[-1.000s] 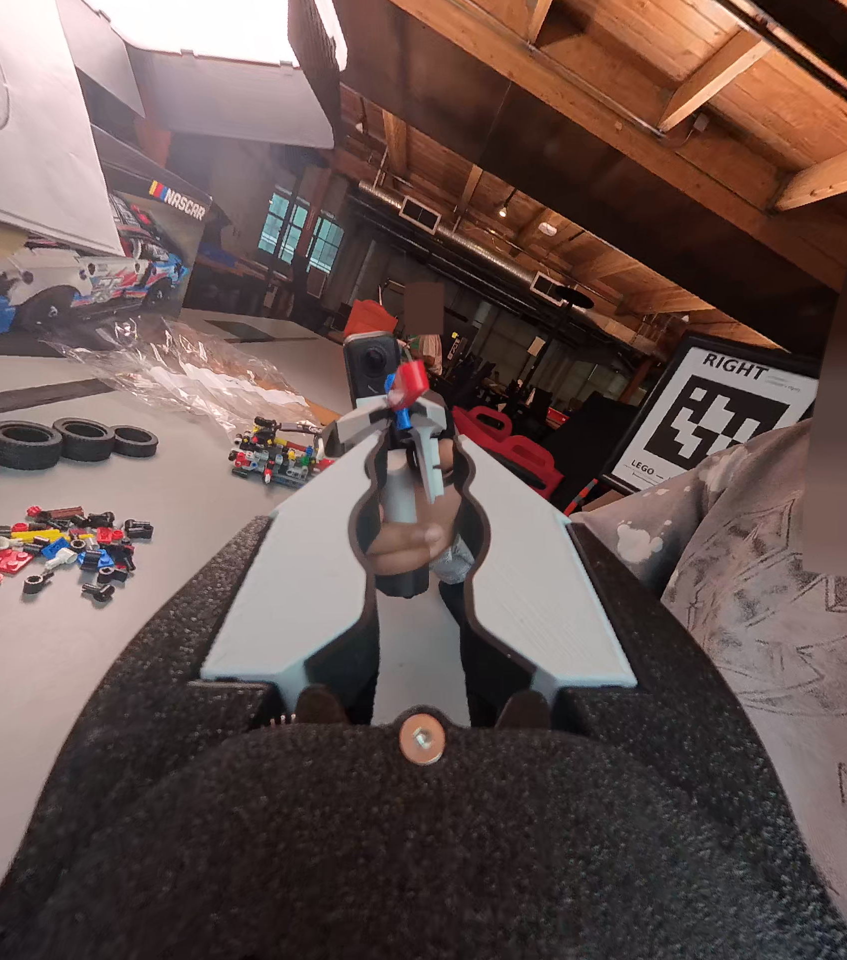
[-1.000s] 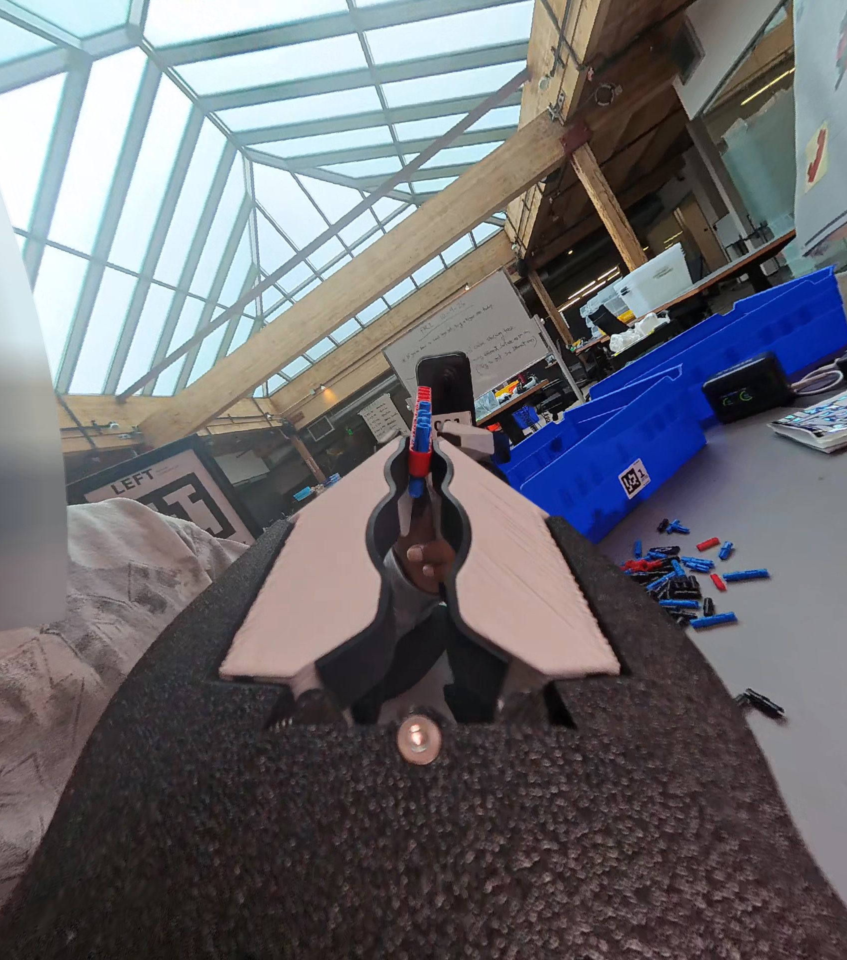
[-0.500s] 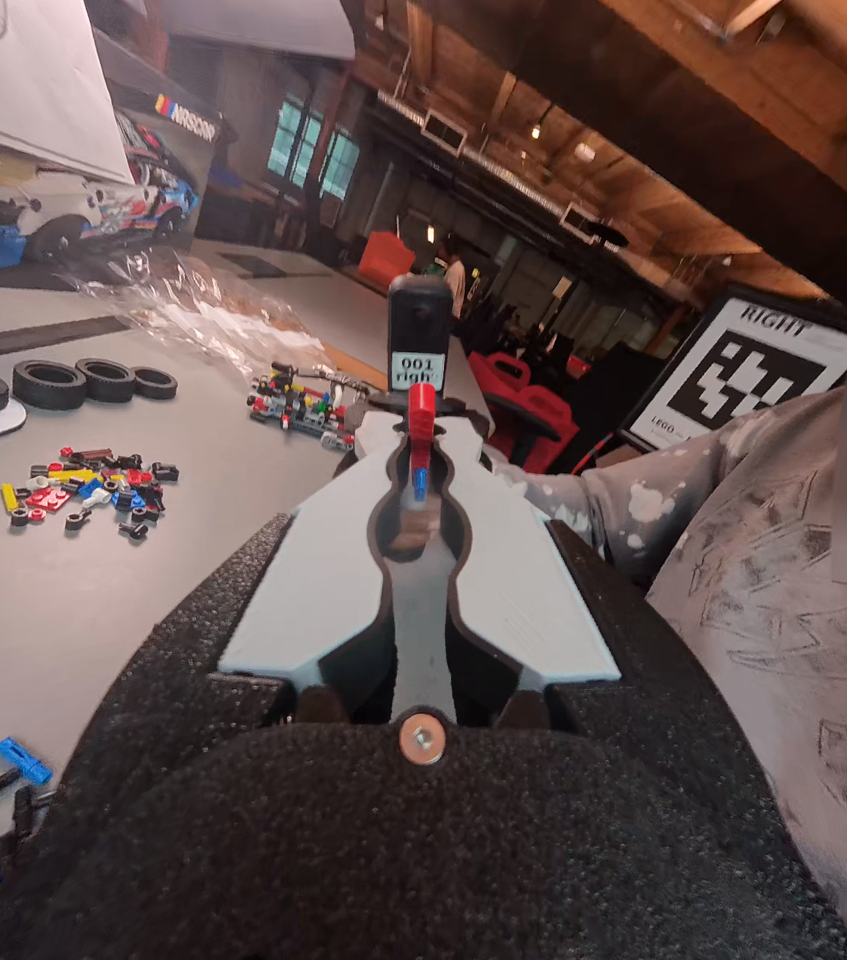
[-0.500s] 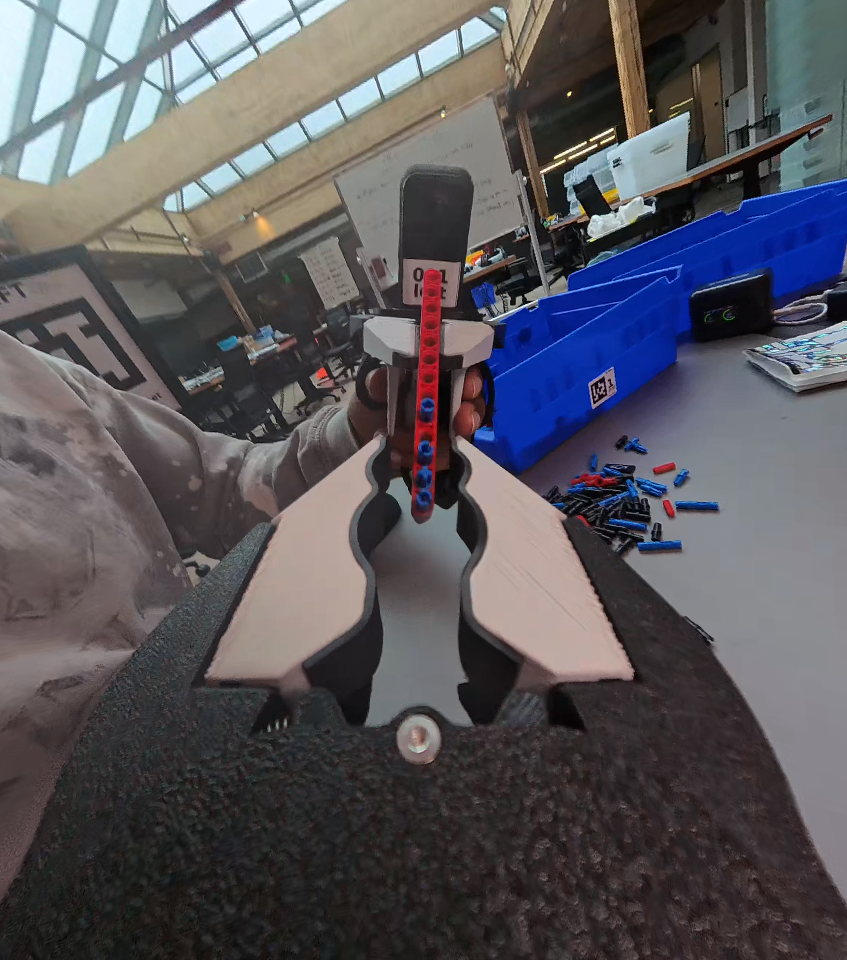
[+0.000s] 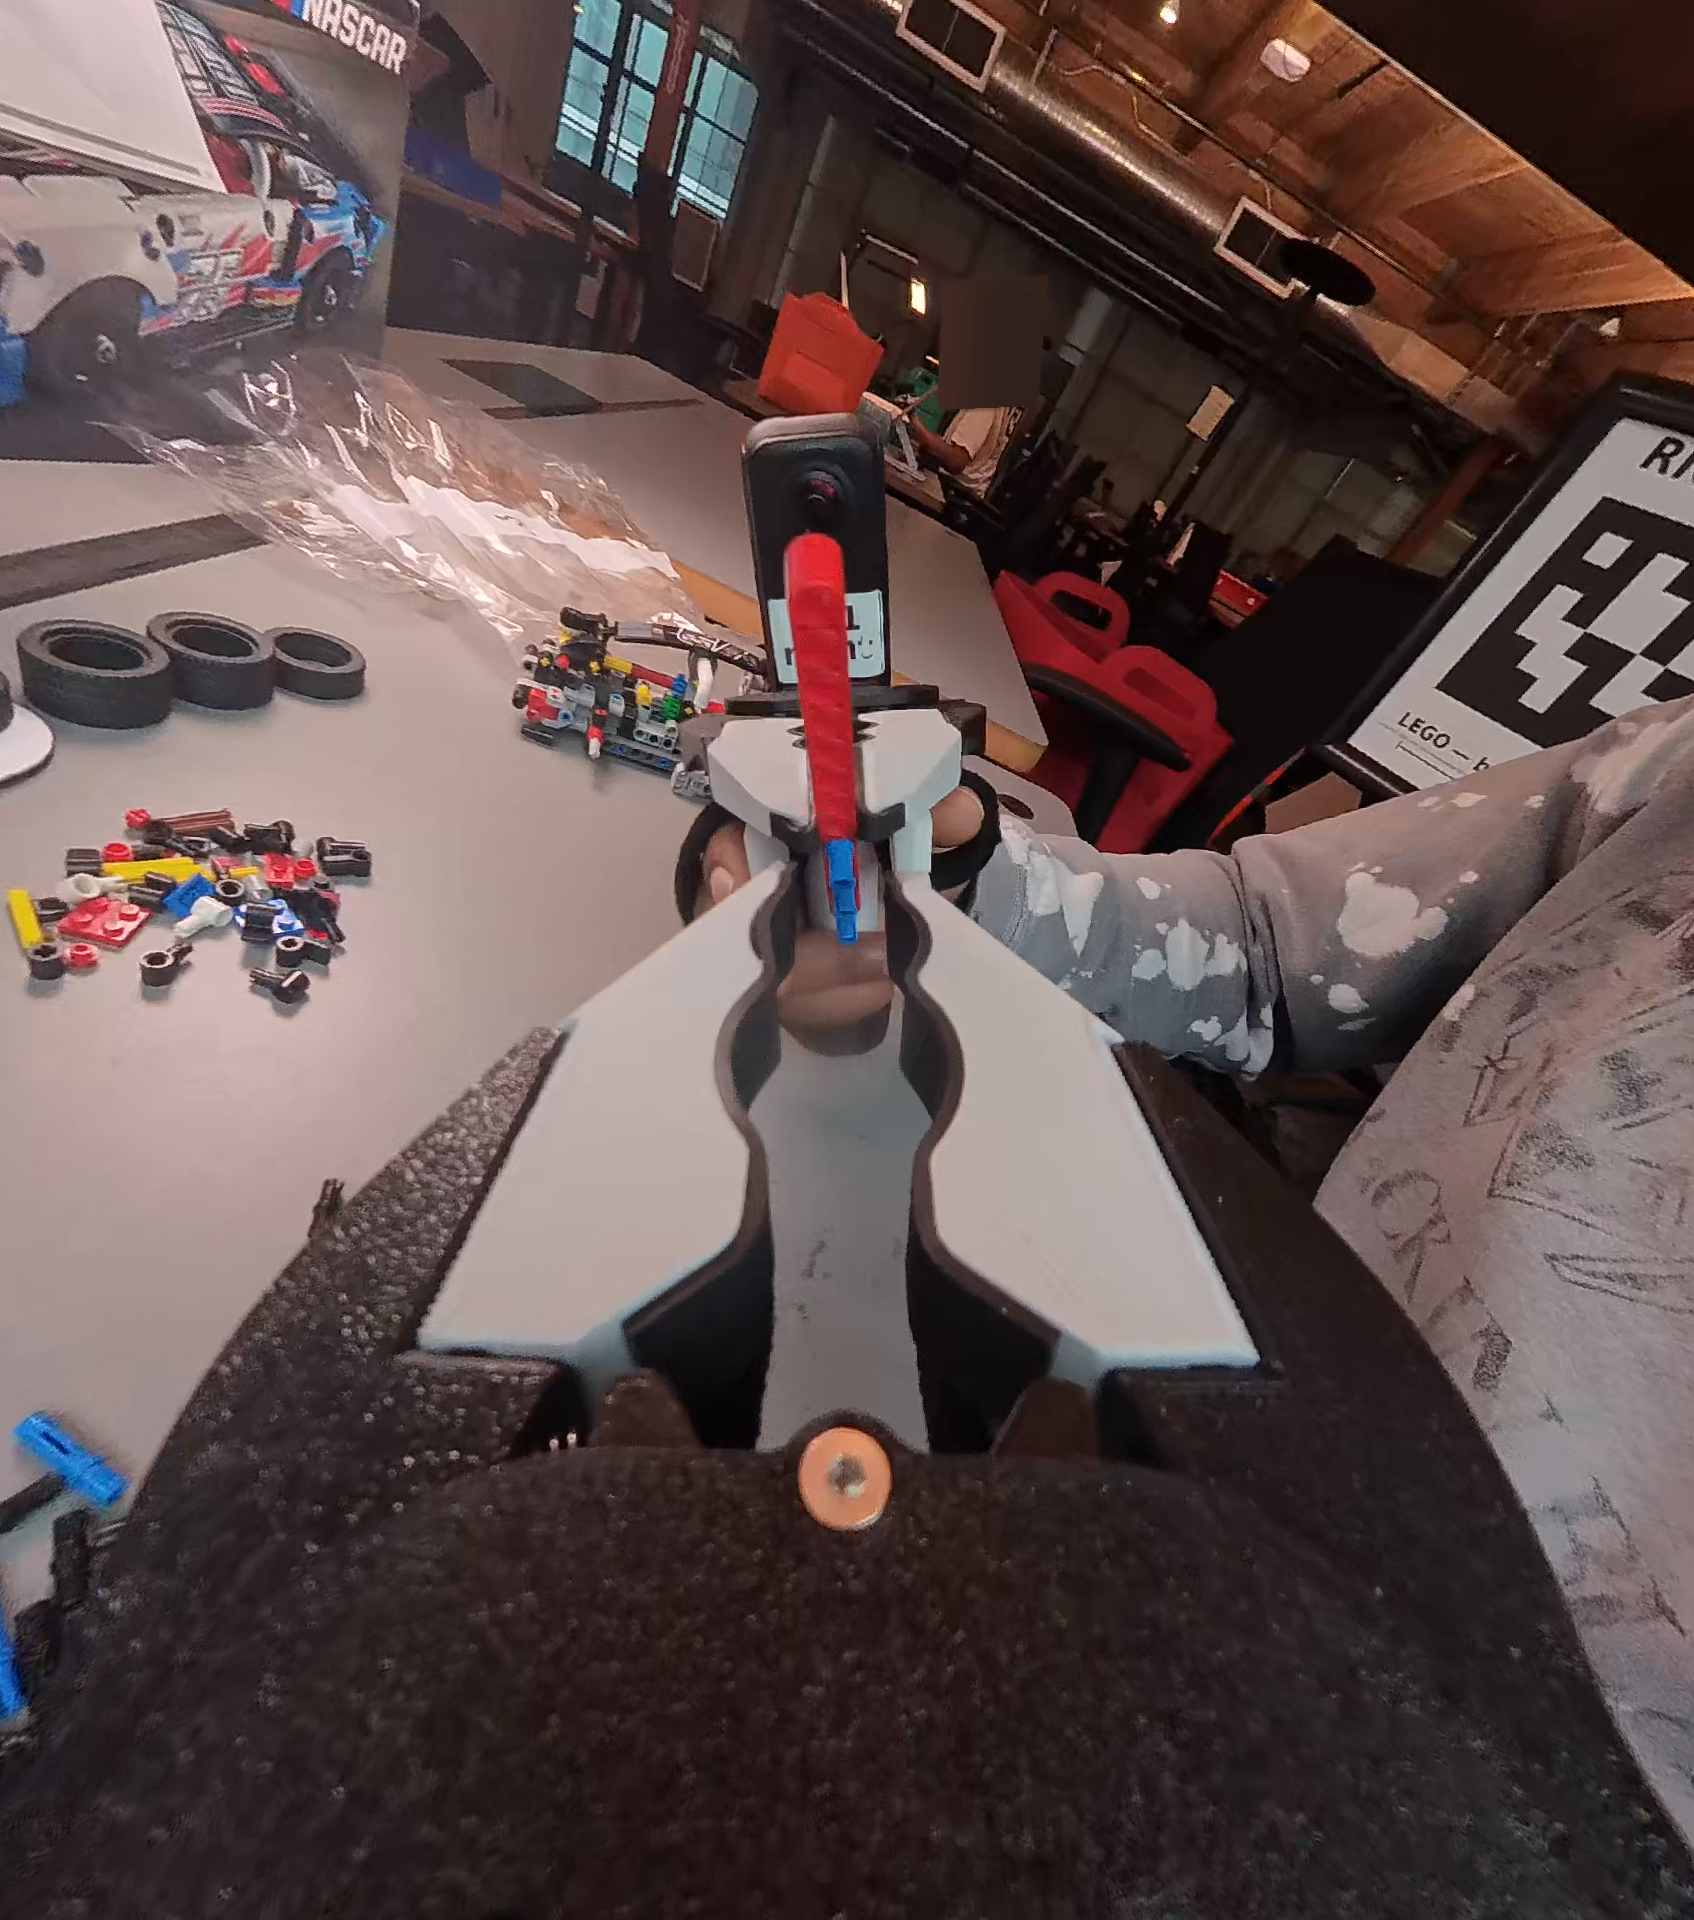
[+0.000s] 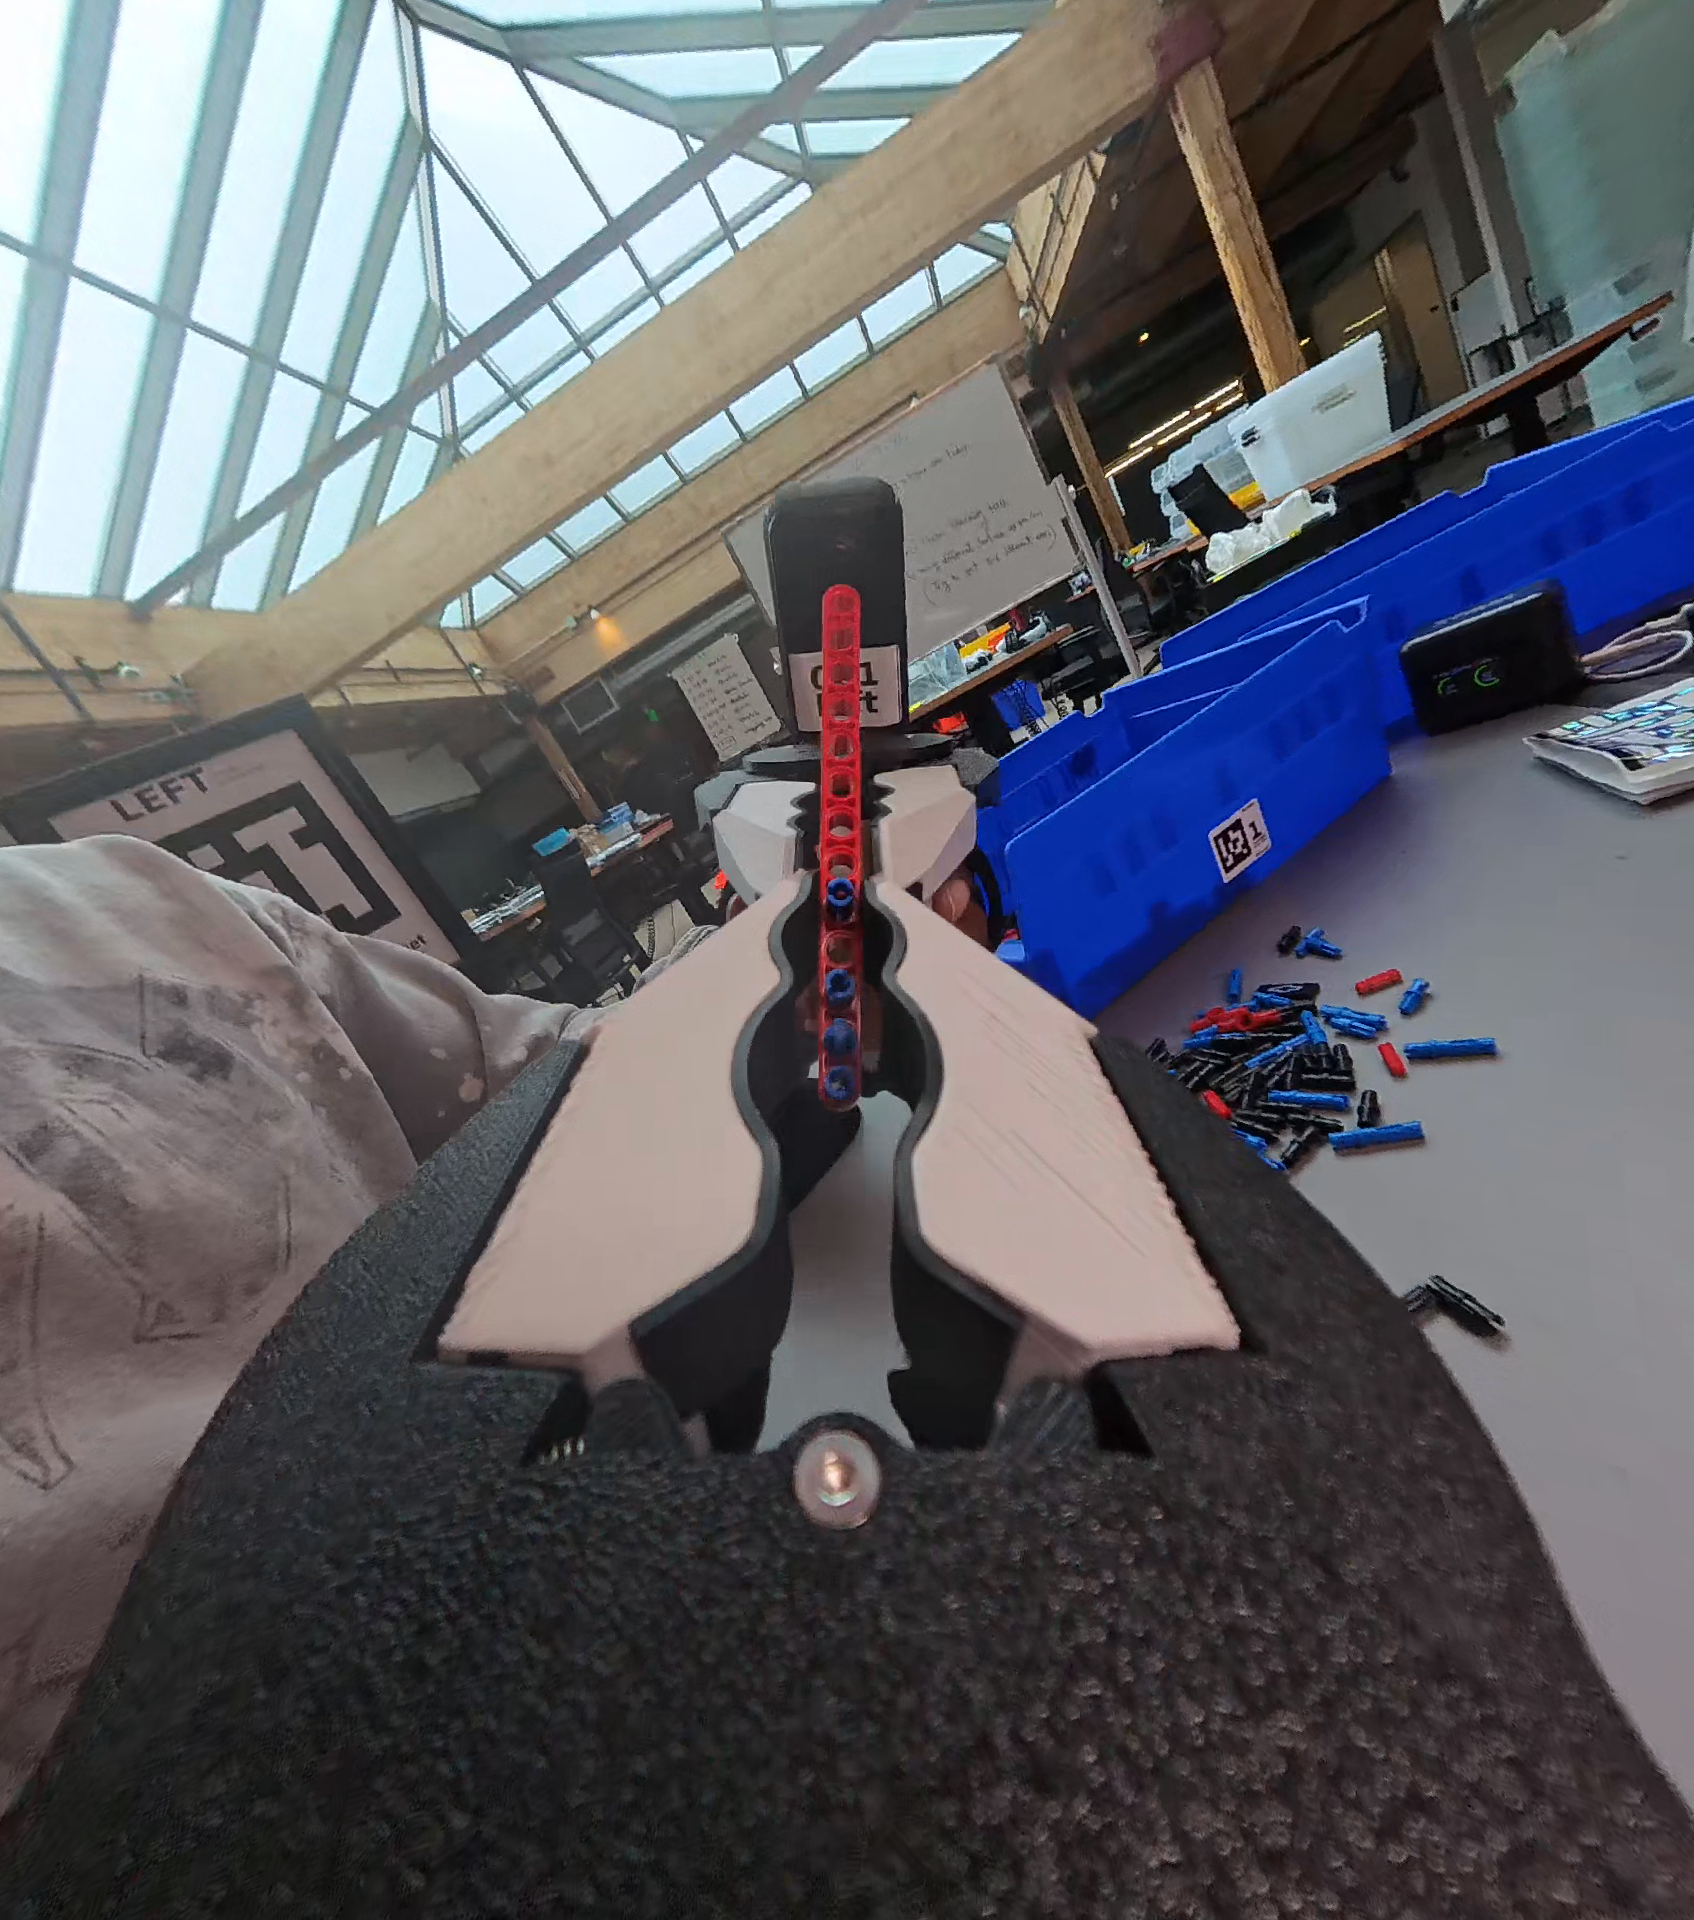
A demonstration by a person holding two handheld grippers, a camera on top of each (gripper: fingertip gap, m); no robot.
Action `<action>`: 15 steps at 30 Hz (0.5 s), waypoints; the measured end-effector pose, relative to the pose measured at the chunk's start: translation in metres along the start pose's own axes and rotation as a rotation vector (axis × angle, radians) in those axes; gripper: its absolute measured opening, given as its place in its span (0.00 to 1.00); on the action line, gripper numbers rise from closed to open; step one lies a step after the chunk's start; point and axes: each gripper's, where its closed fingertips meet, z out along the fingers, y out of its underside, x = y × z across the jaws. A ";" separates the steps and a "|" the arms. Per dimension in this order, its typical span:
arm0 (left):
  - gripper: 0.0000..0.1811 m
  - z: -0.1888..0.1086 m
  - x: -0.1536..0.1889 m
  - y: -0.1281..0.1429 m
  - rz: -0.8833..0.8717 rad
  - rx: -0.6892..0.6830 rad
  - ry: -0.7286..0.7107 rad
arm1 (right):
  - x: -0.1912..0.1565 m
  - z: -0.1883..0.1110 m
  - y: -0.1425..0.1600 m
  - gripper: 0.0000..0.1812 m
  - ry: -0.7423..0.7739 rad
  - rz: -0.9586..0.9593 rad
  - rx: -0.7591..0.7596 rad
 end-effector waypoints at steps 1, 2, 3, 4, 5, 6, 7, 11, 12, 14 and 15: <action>0.07 0.003 0.000 0.002 -0.002 -0.003 -0.005 | 0.001 0.001 0.002 0.04 0.007 0.001 -0.002; 0.05 0.005 -0.001 0.003 -0.010 -0.005 -0.012 | 0.002 0.002 0.002 0.04 0.014 0.001 0.003; 0.03 0.006 -0.002 0.004 -0.023 -0.004 -0.010 | 0.002 0.003 0.002 0.04 0.016 0.002 0.004; 0.02 0.007 -0.003 0.005 -0.041 -0.001 -0.009 | 0.003 0.004 0.003 0.04 0.022 0.002 0.004; 0.02 0.006 -0.005 0.005 -0.055 0.005 -0.008 | 0.005 0.004 0.003 0.04 0.035 -0.001 0.006; 0.01 0.006 -0.006 0.005 -0.062 0.007 -0.011 | 0.006 0.004 0.003 0.04 0.044 -0.008 0.002; 0.01 0.006 -0.007 0.005 -0.064 0.007 -0.012 | 0.006 0.004 0.003 0.04 0.050 -0.020 -0.003; 0.01 0.006 -0.007 0.004 -0.090 0.009 -0.007 | 0.006 0.003 0.001 0.03 0.068 -0.071 -0.007; 0.01 0.006 -0.006 0.002 -0.084 0.009 -0.009 | 0.004 0.003 -0.001 0.03 0.059 -0.068 0.001; 0.01 0.006 -0.002 -0.001 -0.052 0.004 -0.017 | 0.000 0.003 -0.005 0.03 0.037 -0.067 0.021; 0.01 0.006 -0.001 -0.003 -0.037 0.002 -0.019 | -0.002 0.004 -0.006 0.03 0.026 -0.069 0.029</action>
